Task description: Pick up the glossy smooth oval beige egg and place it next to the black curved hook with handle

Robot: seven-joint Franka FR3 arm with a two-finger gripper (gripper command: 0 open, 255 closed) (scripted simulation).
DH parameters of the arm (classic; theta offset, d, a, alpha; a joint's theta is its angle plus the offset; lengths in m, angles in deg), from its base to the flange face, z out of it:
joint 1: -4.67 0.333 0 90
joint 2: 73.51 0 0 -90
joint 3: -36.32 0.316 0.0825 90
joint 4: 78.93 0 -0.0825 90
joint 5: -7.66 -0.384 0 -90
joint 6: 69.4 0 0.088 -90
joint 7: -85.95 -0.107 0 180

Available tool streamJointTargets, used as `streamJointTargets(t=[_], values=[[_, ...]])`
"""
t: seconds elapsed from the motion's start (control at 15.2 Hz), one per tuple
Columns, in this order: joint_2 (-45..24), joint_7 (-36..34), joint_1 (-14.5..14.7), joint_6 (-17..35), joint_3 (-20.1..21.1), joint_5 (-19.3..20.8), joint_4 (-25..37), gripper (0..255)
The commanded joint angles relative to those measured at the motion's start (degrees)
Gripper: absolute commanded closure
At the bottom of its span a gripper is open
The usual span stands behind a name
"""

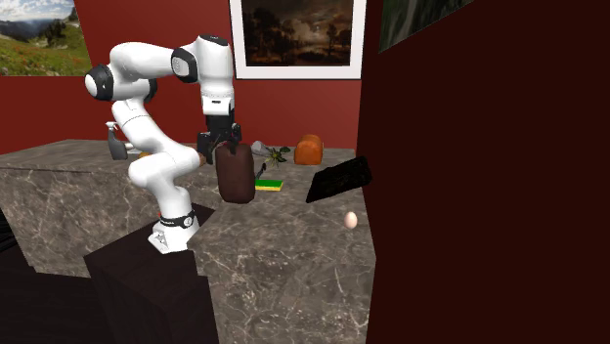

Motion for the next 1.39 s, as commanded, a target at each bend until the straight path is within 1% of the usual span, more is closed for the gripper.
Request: streamJointTargets(t=[0.0,0.33,0.66,0.99,1.32], values=[[0.0,0.0,0.0,0.0,0.0,0.0,0.0,0],[-10.2,-1.7,1.2,7.1,2.3,-1.9,2.9,0],[-20.9,-3.4,2.2,12.9,4.3,-3.2,7.7,0],[-31.9,-5.1,3.1,17.1,6.1,-3.6,14.3,0],[-43.1,-7.0,4.1,19.7,7.5,-3.2,22.7,0]])
